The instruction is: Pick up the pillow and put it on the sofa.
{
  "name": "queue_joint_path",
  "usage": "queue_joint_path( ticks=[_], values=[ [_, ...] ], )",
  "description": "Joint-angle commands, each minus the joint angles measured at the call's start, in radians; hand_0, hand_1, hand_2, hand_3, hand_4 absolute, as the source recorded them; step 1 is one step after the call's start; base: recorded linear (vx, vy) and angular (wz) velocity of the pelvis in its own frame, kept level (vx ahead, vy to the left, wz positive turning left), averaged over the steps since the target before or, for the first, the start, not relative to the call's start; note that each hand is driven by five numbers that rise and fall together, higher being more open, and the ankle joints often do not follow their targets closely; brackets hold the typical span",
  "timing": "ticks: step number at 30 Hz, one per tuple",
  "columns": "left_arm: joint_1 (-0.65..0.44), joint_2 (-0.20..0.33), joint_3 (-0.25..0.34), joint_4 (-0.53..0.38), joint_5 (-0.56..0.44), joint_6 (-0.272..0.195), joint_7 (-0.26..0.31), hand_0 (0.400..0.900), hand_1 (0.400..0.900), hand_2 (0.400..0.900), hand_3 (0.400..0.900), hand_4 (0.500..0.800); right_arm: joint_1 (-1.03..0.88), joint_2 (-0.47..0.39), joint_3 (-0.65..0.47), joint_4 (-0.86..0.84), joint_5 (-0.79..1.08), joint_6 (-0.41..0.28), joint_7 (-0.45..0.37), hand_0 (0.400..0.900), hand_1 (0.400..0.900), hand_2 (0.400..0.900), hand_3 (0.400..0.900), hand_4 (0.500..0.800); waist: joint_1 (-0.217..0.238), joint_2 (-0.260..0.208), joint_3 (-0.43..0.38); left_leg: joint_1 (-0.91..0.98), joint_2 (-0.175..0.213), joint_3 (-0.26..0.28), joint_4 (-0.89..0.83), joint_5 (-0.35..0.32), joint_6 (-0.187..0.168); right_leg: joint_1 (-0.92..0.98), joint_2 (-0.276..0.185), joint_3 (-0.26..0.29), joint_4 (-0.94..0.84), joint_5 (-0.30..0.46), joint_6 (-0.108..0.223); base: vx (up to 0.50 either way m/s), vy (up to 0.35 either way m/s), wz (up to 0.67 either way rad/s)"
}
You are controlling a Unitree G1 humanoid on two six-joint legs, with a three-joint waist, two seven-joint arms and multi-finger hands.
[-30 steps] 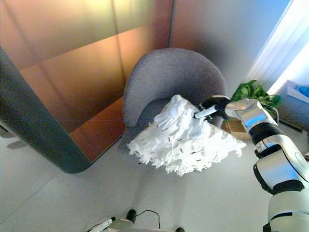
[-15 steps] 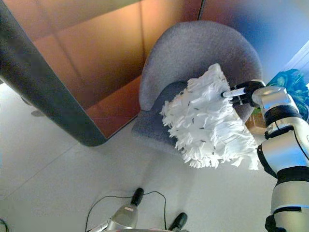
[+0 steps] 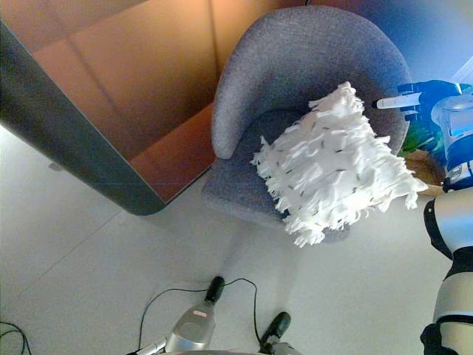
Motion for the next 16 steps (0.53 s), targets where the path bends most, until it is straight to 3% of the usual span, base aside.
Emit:
queue_joint_path(
  ticks=[1, 8, 16],
  values=[
    [0.044, 0.026, -0.092, 0.017, -0.026, 0.016, -0.045, 0.9, 0.9, 0.9, 0.9, 0.8, -0.17, -0.104, 0.073, -0.023, -0.038, -0.089, -0.011, 0.9, 0.9, 0.9, 0.9, 0.8, -0.008, -0.025, -0.028, 0.009, -0.024, 0.034, -0.008, -0.072, -0.003, 0.069, 0.015, 0.009, 0.0, -0.071, 0.029, -0.03, 0.008, -0.05],
    [0.048, 0.023, -0.076, 0.027, -0.006, -0.002, -0.053, 0.9, 0.9, 0.9, 0.9, 0.8, -0.069, -0.113, 0.017, -0.032, -0.039, -0.141, 0.038, 0.9, 0.9, 0.9, 0.9, 0.8, -0.029, -0.022, -0.045, 0.026, -0.02, 0.055, -0.008, -0.078, -0.005, 0.074, 0.014, 0.023, 0.0, -0.074, 0.03, -0.02, 0.005, -0.09],
    [0.04, 0.003, -0.06, 0.041, 0.014, -0.027, -0.035, 0.9, 0.9, 0.9, 0.9, 0.8, 0.225, -0.089, -0.199, -0.126, 0.003, -0.25, 0.087, 0.9, 0.9, 0.9, 0.9, 0.8, -0.079, -0.004, -0.081, 0.06, -0.023, 0.079, -0.008, -0.087, 0.0, 0.089, 0.008, 0.038, 0.0, -0.072, 0.036, -0.01, 0.009, -0.1]
  ],
)
